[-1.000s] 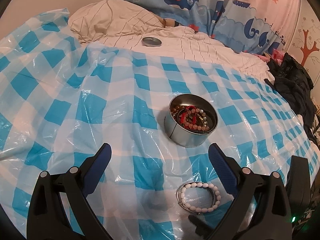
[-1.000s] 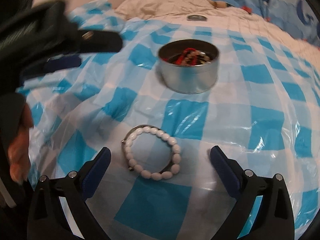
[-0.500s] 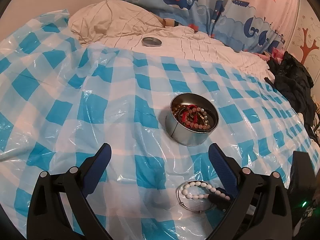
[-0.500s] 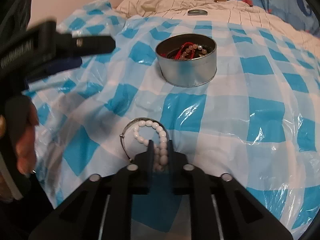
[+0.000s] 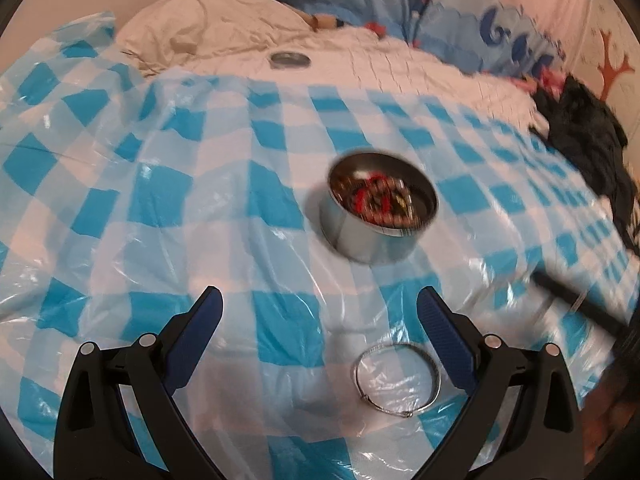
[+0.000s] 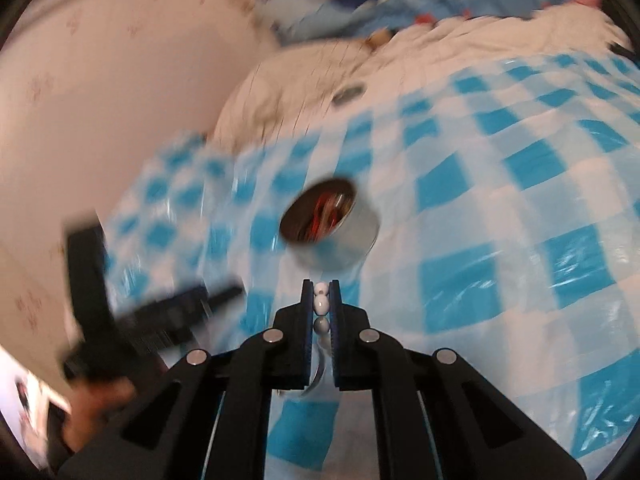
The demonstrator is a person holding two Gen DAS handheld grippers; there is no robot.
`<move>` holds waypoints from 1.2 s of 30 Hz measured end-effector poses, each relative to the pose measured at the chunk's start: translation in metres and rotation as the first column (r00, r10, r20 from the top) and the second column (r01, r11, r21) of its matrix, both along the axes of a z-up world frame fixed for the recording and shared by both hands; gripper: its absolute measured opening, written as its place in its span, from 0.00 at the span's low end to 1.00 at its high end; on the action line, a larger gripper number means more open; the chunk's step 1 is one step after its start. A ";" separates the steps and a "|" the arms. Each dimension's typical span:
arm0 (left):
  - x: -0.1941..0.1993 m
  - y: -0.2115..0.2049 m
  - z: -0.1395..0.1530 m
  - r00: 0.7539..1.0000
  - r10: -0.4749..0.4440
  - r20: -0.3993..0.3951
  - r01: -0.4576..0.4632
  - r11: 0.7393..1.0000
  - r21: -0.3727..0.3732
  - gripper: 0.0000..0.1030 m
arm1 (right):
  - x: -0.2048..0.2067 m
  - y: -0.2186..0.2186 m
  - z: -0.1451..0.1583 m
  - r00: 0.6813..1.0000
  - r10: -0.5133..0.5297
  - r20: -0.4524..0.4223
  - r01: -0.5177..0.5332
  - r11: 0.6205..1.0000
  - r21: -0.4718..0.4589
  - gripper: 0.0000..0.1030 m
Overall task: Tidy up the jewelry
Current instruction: 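Grasp the white bead bracelet with the right tool and lift it off the bangle, then grasp the silver bangle with the left tool while the right tool carries the white bracelet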
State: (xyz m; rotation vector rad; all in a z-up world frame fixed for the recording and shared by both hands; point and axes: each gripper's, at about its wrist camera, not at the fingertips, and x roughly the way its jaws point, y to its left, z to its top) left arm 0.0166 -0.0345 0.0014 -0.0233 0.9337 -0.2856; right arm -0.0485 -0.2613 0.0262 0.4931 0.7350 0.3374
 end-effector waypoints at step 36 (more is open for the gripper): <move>-0.042 -0.052 -0.031 0.945 -0.323 -0.053 0.325 0.945 0.033 0.61 | 0.014 0.011 -0.019 0.992 0.002 -0.126 -0.018 0.991 -0.130 0.62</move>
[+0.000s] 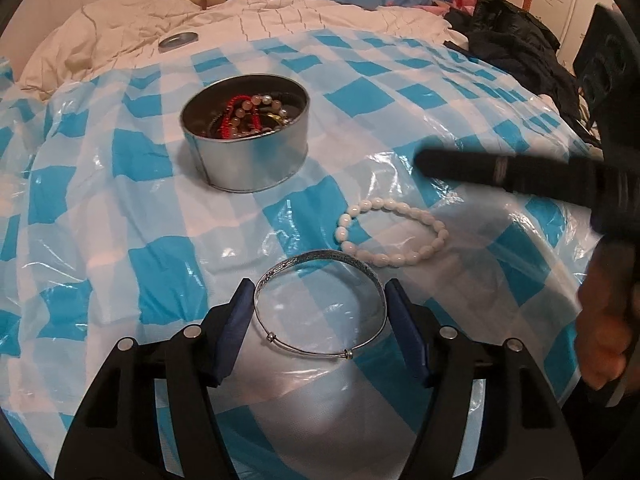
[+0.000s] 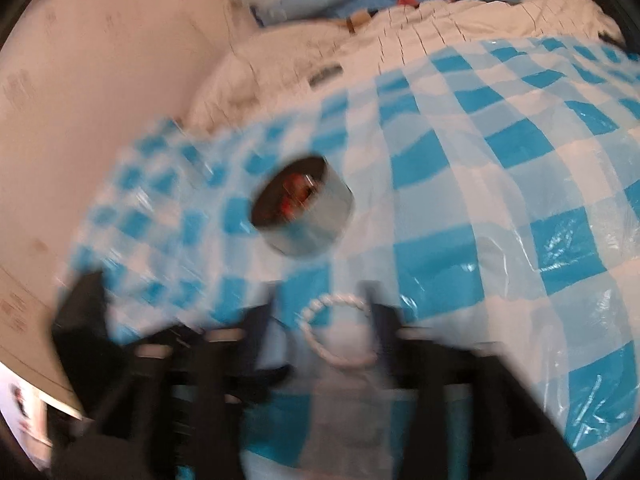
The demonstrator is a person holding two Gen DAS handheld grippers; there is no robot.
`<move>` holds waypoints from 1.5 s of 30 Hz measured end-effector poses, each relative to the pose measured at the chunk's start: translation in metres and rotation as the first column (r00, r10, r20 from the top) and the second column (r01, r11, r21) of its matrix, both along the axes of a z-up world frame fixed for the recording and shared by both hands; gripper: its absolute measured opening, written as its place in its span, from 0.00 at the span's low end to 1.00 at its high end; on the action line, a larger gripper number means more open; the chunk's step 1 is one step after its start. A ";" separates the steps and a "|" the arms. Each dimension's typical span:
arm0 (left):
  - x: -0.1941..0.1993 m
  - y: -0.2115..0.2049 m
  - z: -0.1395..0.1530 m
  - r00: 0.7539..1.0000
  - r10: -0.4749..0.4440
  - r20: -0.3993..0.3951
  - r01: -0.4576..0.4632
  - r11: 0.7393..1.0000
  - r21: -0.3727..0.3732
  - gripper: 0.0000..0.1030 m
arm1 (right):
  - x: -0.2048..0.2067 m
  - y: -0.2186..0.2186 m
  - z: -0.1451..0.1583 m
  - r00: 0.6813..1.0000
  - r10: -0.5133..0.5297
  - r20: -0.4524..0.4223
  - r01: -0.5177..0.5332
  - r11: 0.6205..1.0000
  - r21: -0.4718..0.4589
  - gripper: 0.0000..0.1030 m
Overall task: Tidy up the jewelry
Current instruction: 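Grasp the silver bangle with the left tool while the right tool carries the white bracelet, then lower both held bracelets into the silver tin and open both tools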
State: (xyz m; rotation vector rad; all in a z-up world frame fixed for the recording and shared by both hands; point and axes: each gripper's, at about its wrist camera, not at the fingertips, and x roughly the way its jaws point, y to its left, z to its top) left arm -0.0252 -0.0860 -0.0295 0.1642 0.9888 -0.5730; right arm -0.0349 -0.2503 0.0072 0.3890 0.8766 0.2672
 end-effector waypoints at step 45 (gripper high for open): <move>0.134 0.019 0.035 0.958 0.286 -0.011 -0.280 0.929 -0.243 0.65 | 0.007 -0.019 0.042 0.978 -0.023 0.208 -0.032 0.966 0.256 0.15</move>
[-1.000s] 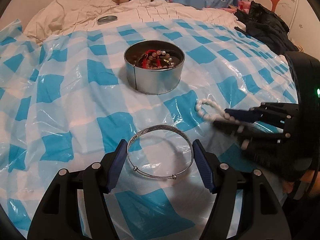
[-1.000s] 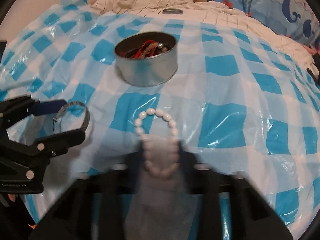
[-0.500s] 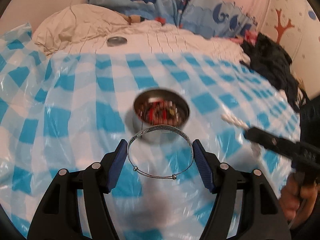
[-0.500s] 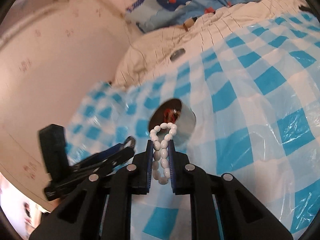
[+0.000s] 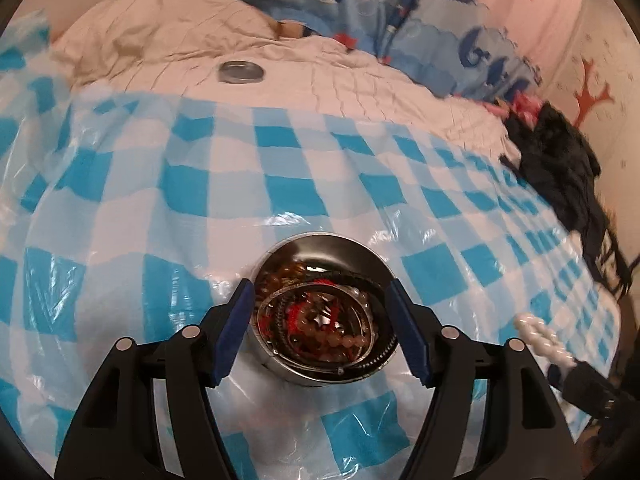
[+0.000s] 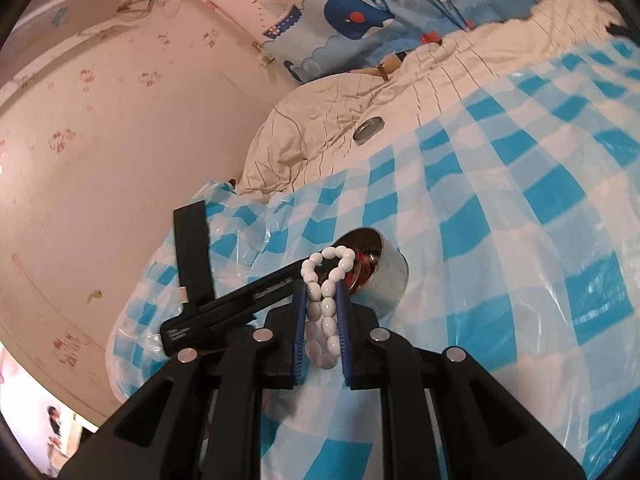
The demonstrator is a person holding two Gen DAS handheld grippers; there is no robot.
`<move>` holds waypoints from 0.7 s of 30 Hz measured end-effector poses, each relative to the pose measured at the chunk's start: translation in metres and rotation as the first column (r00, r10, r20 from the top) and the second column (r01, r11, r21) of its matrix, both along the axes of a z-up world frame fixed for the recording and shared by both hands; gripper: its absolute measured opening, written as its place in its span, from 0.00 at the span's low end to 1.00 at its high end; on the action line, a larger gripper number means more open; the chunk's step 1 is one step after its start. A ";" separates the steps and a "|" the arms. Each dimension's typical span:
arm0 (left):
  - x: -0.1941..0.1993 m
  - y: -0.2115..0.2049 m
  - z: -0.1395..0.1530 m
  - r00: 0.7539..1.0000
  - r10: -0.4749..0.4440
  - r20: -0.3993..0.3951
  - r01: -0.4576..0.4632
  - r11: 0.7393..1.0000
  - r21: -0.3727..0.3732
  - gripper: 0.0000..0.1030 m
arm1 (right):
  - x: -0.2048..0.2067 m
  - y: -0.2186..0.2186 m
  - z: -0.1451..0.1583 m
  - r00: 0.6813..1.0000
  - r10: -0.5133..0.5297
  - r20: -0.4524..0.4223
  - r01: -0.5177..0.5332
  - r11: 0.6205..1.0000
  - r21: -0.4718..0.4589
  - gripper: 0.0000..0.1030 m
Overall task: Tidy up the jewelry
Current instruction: 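Lower both held bracelets into the silver tin and open both tools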
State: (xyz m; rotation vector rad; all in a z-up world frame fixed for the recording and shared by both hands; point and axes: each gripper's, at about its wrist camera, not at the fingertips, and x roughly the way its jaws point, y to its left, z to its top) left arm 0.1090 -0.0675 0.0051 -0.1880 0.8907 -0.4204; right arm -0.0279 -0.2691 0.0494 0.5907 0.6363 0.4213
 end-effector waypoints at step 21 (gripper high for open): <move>-0.081 0.069 0.028 0.990 0.127 0.067 -0.131 0.990 0.059 0.82 | 0.023 0.061 -0.014 0.999 0.019 -0.026 -0.028 0.919 -0.393 0.65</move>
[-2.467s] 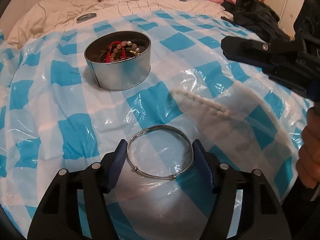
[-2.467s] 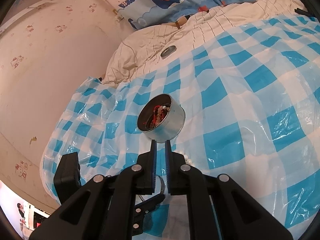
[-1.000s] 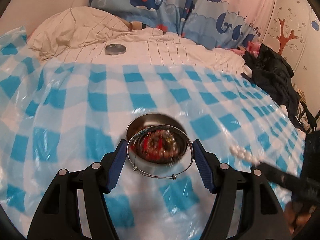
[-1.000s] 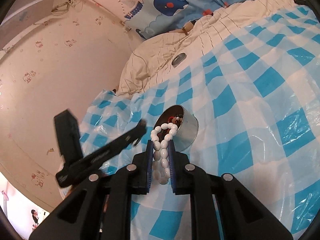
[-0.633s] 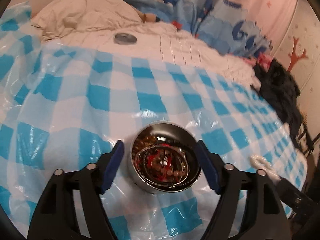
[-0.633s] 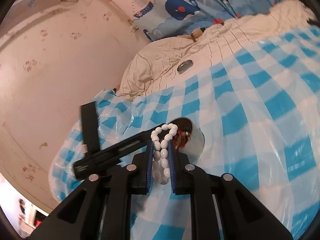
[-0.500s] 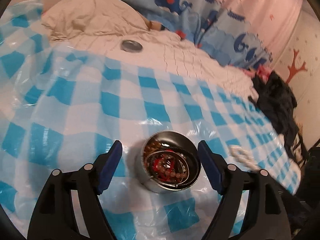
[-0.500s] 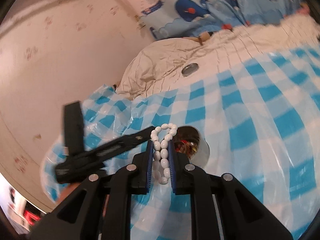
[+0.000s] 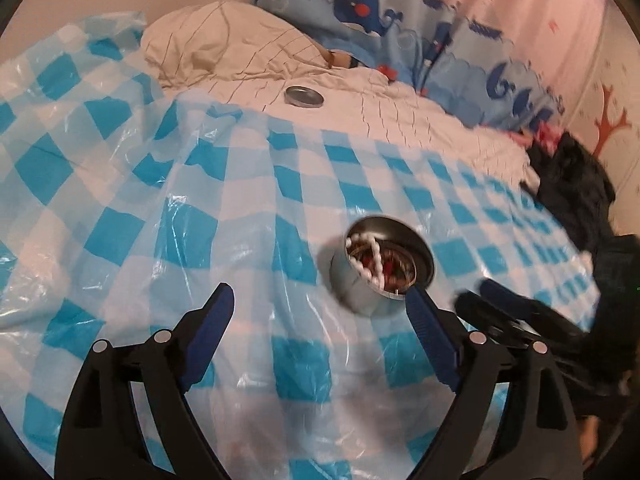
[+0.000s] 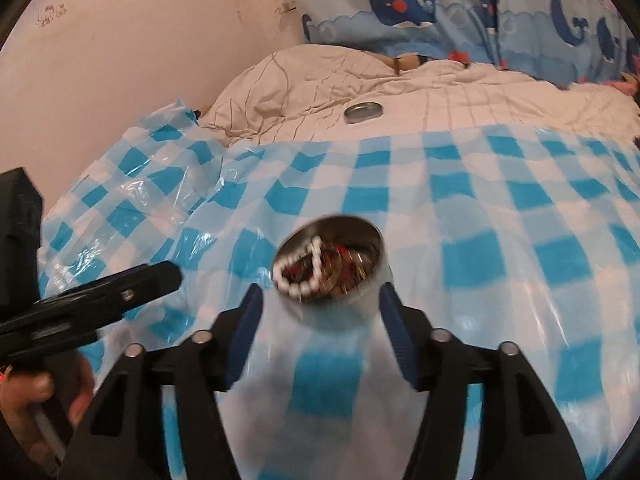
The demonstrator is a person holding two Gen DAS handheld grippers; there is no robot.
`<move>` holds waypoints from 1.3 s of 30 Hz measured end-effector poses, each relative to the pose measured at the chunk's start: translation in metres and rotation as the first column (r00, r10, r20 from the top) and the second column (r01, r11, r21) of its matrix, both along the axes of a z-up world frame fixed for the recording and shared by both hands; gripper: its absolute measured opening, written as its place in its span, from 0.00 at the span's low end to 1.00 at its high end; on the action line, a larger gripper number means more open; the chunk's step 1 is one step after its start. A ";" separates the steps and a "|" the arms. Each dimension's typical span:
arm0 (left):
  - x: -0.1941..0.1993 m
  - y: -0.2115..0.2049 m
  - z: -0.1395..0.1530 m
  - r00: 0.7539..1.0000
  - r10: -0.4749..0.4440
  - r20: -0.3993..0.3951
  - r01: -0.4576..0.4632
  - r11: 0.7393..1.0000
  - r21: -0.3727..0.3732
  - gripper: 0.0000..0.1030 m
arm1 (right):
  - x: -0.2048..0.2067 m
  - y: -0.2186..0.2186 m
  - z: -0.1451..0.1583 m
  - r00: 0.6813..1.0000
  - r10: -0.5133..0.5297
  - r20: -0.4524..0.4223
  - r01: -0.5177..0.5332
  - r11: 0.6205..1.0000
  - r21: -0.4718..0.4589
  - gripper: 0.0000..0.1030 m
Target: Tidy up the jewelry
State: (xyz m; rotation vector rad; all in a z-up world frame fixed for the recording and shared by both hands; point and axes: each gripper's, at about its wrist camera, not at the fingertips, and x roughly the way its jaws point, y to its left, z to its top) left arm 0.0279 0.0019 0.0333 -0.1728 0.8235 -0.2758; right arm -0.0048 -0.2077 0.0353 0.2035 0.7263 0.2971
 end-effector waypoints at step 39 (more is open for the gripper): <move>-0.006 -0.006 -0.041 0.999 -0.003 -0.037 0.013 0.962 0.272 0.91 | -0.036 -0.089 -0.039 0.936 -0.321 -0.141 0.308 0.945 -0.110 0.92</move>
